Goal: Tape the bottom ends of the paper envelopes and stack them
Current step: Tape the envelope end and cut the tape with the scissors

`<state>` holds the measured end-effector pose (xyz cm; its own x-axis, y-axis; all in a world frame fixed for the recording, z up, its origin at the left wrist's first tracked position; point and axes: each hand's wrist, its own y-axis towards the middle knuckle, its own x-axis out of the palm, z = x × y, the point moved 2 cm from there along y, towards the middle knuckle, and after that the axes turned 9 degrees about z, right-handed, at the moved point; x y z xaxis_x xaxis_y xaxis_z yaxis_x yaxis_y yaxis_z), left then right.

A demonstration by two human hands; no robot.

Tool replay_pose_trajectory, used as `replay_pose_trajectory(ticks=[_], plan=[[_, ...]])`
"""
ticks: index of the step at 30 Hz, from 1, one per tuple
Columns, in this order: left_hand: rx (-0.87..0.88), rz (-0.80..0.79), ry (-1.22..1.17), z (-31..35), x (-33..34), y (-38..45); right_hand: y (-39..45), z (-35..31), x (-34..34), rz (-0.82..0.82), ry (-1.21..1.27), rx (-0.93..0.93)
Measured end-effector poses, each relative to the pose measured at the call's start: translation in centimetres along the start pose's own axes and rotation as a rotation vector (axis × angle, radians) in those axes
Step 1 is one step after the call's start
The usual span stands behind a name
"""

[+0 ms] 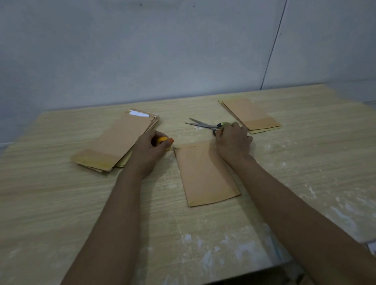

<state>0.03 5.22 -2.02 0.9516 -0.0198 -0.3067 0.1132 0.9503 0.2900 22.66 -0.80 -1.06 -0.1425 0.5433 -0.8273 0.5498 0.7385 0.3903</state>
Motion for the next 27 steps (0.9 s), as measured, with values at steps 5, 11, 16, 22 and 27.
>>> replay_pose_trajectory(ticks=[5,11,16,22,27], plan=[[-0.002,0.032,-0.046,0.3,-0.2,-0.2,0.6,-0.1,0.1,-0.091,0.009,0.056],[-0.010,0.041,-0.075,0.0,-0.1,-0.1,1.6,-0.2,-0.1,-0.138,0.059,0.190],[-0.019,0.033,-0.089,-0.4,-0.2,0.1,0.1,-1.2,-1.5,-0.130,-0.040,0.080],[-0.017,0.032,-0.095,-0.9,-0.2,0.4,-5.1,-2.7,-4.1,-0.095,0.037,-0.099],[0.002,0.053,-0.063,-1.2,-0.1,0.5,-7.6,-2.2,-5.2,-0.121,-0.010,-0.118]])
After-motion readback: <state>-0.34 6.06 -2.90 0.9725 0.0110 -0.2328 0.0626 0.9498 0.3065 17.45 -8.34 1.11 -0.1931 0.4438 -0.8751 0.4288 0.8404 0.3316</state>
